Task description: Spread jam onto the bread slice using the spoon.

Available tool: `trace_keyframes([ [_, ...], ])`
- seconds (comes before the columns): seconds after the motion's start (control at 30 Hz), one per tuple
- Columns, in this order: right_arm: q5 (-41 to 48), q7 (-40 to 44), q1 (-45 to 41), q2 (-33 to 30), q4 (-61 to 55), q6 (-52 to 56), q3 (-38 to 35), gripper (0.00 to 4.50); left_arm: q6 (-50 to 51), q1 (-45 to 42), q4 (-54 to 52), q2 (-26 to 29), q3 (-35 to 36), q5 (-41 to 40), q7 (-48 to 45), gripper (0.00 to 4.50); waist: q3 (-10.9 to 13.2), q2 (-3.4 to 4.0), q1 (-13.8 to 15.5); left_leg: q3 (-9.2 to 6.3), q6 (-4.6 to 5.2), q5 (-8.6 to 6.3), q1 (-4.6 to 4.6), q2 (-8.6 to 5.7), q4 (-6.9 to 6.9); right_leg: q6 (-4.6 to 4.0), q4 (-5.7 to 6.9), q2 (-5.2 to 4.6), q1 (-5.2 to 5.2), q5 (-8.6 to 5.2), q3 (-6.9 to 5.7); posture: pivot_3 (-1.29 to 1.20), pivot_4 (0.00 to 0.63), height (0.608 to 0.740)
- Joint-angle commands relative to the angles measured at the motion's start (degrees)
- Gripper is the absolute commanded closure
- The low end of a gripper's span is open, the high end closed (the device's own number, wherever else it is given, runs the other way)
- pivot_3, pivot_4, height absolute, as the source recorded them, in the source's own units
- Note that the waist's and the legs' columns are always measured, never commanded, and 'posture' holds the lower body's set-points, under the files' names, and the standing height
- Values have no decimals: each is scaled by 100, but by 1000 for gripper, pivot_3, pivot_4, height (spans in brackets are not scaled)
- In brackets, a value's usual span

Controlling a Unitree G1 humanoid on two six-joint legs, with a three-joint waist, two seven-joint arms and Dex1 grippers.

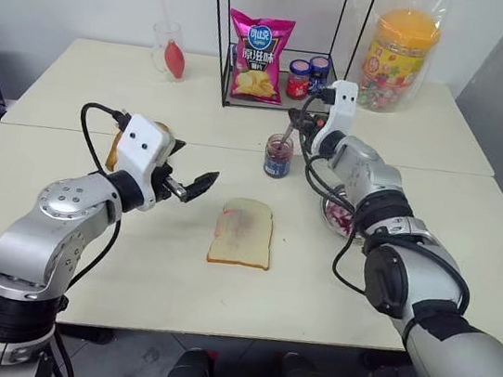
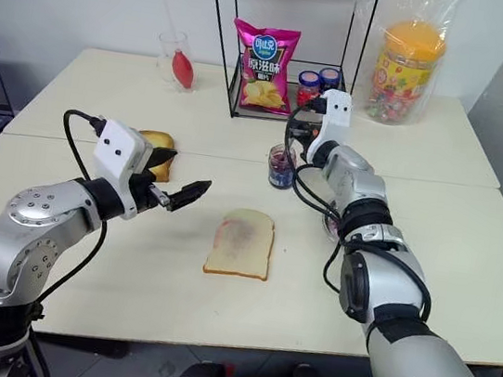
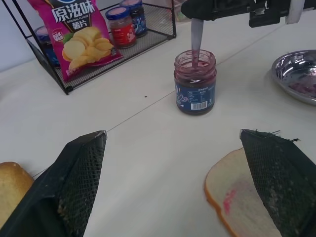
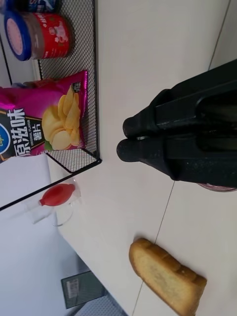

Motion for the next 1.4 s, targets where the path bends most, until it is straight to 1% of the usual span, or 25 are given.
trace_keyframes([
  [0.03,396,-177,-251,-50,-211,232,-385,4486,-164,-107,-42,-4,11,73,-21,0,0,0,0,0,0,0,0,0,0,0,0,0,0,0,0,0,150,740],
  [0.3,512,-325,-251,-138,-255,384,-589,4486,-255,-178,82,-11,-71,120,-47,0,0,0,-1,0,0,0,0,0,0,0,0,1,0,0,0,0,150,740],
  [0.83,570,-378,-293,-264,-355,379,-710,4486,-310,-235,141,-30,-161,193,-137,0,0,0,-2,0,0,0,-1,0,-1,0,-1,1,0,0,0,0,150,740],
  [1.4,1111,-684,-351,-264,-302,803,-1149,4486,-415,-300,235,-34,-238,264,-210,0,0,0,-2,1,0,0,-1,0,-1,0,-1,1,0,-1,0,0,150,740],
])
